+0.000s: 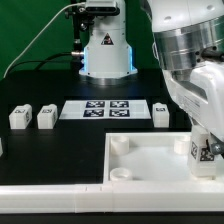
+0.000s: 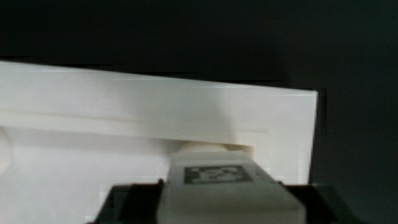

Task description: Assemble one leg

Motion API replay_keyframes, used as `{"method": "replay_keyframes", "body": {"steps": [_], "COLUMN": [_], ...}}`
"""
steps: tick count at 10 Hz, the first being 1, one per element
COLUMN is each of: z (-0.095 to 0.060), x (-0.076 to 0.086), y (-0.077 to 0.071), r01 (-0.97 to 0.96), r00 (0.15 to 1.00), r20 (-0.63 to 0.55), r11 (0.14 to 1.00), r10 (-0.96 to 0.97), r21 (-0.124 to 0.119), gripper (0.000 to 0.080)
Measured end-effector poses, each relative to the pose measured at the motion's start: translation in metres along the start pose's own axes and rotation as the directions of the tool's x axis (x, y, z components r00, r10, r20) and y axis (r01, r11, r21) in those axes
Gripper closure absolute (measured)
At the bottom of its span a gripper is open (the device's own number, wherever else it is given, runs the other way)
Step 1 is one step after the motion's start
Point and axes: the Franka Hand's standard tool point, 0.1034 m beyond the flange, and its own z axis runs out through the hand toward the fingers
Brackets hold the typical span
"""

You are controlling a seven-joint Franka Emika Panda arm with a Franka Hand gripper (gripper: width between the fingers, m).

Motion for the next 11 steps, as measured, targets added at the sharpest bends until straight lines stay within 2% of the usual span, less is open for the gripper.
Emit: {"method": "replay_keyframes", "body": {"steps": [1, 2, 3, 4, 6, 10, 11], "z": [0.0, 0.0, -0.002, -0.004, -0.007, -0.006, -0.005], "x": [0.0, 0.001, 0.004, 0.006, 0.007, 0.009, 0.01], "y": [0.0, 0.001, 0.002, 0.003, 0.002, 0.002, 0.002], "r01": [0.031, 0.091, 0.22, 0.396, 0.658, 0.883, 0.97], "r00": [1.0, 0.996, 0.975, 0.918, 0.752, 0.468, 0.231], "r20": [0.0, 0.002, 0.005, 0.01, 0.014, 0.033, 0.043], "r11": [1.0, 0.996, 0.975, 0.918, 0.751, 0.466, 0.227], "r10": [-0.031, -0.091, -0.22, -0.395, -0.659, -0.883, -0.972], "r21": [0.0, -0.003, -0.011, -0.026, -0.057, -0.054, -0.088], "gripper": [0.0394, 0.0253, 0.0183, 0.0183, 0.0151, 0.015, 0.015]}}
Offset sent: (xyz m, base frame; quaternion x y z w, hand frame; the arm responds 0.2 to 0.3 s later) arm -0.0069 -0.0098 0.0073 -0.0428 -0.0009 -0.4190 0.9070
